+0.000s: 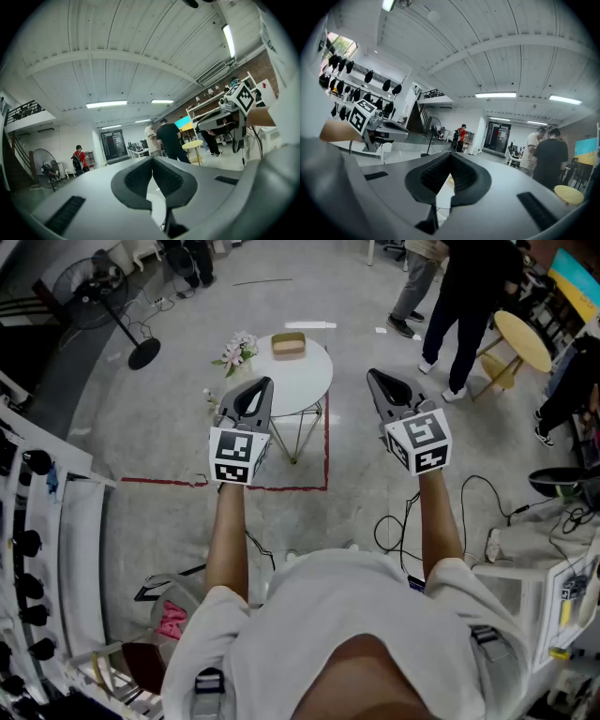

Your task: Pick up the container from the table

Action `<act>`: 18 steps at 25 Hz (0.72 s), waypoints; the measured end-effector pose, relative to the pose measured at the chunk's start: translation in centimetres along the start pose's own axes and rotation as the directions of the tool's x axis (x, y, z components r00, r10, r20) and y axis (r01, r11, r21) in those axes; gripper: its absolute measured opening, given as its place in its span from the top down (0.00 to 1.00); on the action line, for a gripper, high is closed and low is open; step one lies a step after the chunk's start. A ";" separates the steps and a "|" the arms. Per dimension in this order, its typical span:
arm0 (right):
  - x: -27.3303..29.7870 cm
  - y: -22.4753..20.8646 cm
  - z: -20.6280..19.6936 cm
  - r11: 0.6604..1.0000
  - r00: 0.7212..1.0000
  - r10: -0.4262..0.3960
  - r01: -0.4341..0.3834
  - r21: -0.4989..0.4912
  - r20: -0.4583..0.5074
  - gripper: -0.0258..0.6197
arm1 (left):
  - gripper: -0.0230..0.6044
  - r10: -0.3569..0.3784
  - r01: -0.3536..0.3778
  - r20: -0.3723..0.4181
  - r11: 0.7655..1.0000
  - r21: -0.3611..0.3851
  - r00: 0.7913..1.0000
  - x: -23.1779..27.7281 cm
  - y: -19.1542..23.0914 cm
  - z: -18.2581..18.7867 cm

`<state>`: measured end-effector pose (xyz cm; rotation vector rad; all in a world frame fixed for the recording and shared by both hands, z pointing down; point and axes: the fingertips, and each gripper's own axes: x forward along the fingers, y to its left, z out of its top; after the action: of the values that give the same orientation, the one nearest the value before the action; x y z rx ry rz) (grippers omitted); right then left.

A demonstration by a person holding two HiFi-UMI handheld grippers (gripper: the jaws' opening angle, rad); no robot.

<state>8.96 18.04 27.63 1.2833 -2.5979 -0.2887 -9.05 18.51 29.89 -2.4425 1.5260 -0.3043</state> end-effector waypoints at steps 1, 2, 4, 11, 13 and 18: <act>0.1 0.0 0.0 1.000 1.000 0.003 -0.003 0.000 -0.001 0.94 | 0.94 0.002 -0.002 0.000 1.000 0.000 1.000 0.1 0.0 0.1; 0.1 0.0 0.0 1.000 1.000 0.005 -0.005 0.000 -0.001 0.94 | 0.94 0.003 -0.003 0.000 1.000 0.000 1.000 0.2 0.1 0.1; 0.3 -0.2 0.0 1.000 1.000 0.008 -0.008 -0.002 -0.001 0.94 | 0.93 0.005 -0.005 0.002 1.000 0.001 1.000 0.4 0.1 0.2; 0.4 -2.1 -0.2 0.999 0.999 -0.002 0.001 0.041 0.032 0.94 | 0.93 0.003 -0.003 -0.008 1.000 0.006 1.000 1.9 -0.5 0.3; 0.3 -3.1 -0.6 0.998 0.999 0.000 -0.003 0.066 0.049 0.94 | 0.94 0.009 -0.009 -0.015 1.000 0.008 1.000 2.5 -0.9 0.5; -0.4 -5.6 -2.4 0.998 0.998 0.038 -0.040 0.055 0.044 0.94 | 0.93 0.050 -0.050 -0.029 0.999 -0.002 0.998 4.0 -2.9 0.8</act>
<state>14.14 14.85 28.28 1.2564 -2.6820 -0.2407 -4.62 16.20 30.22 -2.4082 1.5970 -0.3290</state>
